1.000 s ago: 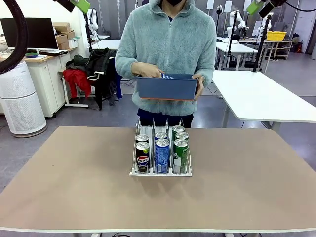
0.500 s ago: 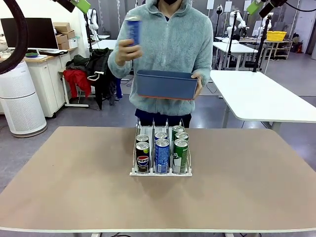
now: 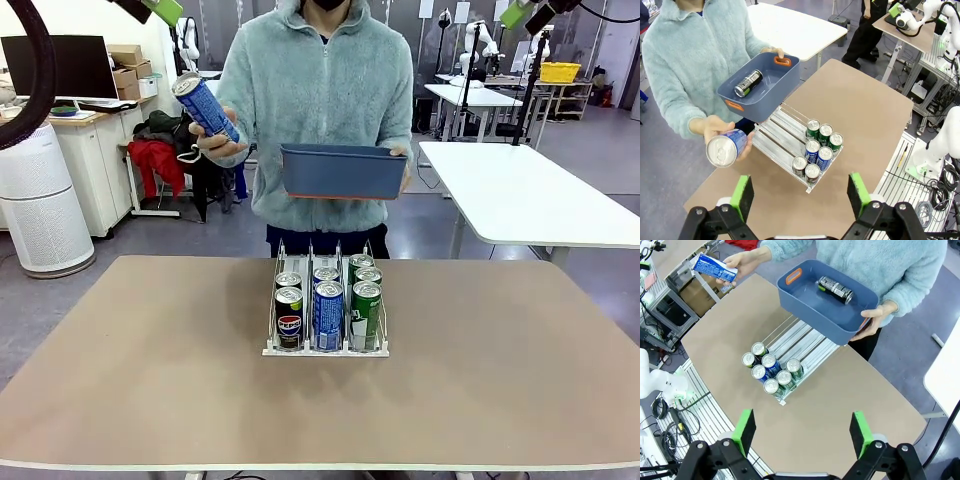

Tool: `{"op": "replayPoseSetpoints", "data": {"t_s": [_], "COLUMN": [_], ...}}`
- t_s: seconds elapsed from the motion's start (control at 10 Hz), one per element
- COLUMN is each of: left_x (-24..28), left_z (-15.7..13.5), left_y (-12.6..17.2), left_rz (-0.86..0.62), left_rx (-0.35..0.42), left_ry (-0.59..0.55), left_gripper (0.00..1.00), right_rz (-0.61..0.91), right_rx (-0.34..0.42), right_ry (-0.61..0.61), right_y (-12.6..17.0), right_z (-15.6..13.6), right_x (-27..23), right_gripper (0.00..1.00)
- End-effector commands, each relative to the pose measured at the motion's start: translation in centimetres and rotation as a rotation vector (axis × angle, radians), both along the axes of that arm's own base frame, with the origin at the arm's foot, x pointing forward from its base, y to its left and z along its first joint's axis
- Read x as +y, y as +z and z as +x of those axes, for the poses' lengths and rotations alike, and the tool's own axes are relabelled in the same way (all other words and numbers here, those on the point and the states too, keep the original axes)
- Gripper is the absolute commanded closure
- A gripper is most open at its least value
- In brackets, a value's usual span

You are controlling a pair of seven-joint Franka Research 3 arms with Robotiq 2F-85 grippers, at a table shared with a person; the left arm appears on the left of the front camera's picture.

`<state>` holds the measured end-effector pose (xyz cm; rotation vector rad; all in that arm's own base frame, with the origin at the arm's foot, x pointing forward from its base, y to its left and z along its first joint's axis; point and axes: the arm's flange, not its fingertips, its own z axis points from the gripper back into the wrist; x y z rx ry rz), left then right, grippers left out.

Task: Fill the beverage cans into the dispenser.
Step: Pick up the Ionic drink handed by the human.

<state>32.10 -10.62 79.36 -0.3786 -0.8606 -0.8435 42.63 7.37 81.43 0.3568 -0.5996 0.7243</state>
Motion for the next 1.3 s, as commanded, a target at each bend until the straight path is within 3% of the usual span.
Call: {"op": "replayPoseSetpoints", "data": {"t_s": [0.0, 1.2], "left_x": [0.05, 0.05], "left_z": [0.0, 0.0], "left_y": [-0.13, -0.13], "left_rz": [-0.001, -0.001], "left_rx": [0.002, 0.002], "left_ry": [0.0, 0.0], "left_gripper": [0.0, 0.0], "right_rz": [0.004, 0.004], "right_rx": [-0.001, -0.001], "right_ry": [0.003, 0.003], "right_y": [-0.02, -0.02], "right_z": [-0.24, -0.24], "right_x": [-0.09, -0.09], "right_gripper": [0.0, 0.0]}}
